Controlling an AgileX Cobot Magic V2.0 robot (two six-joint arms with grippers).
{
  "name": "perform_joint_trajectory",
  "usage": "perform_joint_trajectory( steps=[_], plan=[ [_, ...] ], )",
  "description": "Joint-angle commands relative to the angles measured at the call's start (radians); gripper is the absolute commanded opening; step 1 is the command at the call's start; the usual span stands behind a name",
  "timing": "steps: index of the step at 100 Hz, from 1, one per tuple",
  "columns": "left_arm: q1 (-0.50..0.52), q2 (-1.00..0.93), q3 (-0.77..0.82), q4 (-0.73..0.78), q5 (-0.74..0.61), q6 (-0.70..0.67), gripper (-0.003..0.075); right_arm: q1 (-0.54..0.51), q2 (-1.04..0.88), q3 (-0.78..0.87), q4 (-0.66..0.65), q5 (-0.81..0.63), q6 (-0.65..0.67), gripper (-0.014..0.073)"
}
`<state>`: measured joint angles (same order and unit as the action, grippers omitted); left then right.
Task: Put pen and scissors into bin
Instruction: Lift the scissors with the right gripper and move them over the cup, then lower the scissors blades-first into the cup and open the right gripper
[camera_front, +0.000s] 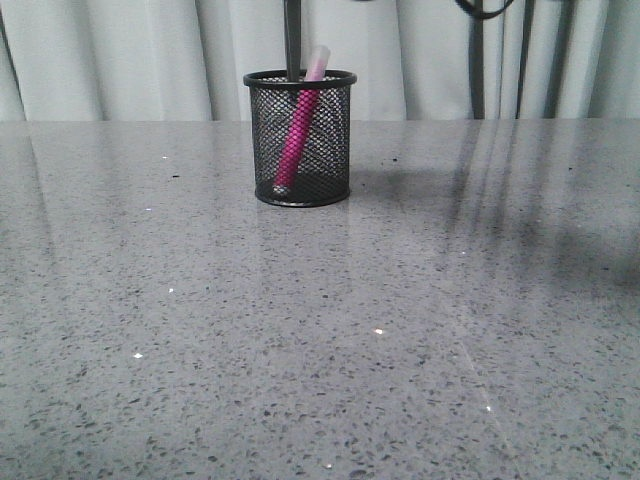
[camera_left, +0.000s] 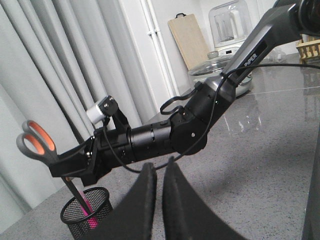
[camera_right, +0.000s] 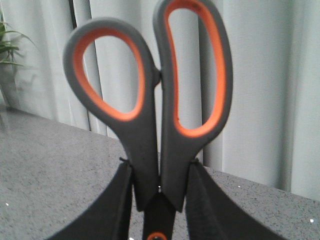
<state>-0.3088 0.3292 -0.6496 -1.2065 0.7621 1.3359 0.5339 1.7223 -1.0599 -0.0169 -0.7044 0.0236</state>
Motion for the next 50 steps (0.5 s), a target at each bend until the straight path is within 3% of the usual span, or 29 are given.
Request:
perform_joint_trajectory(
  steps=[1,50],
  plan=[
    [-0.01,0.015,-0.023,-0.058,-0.04,-0.012,0.0007,-0.005,-0.024,-0.027,-0.008,-0.119,-0.033,-0.0075],
    [-0.01,0.015,-0.023,-0.058,-0.032,-0.012,0.0007,-0.006,0.086,-0.021,-0.006,-0.096,-0.051,-0.0075]
  ],
)
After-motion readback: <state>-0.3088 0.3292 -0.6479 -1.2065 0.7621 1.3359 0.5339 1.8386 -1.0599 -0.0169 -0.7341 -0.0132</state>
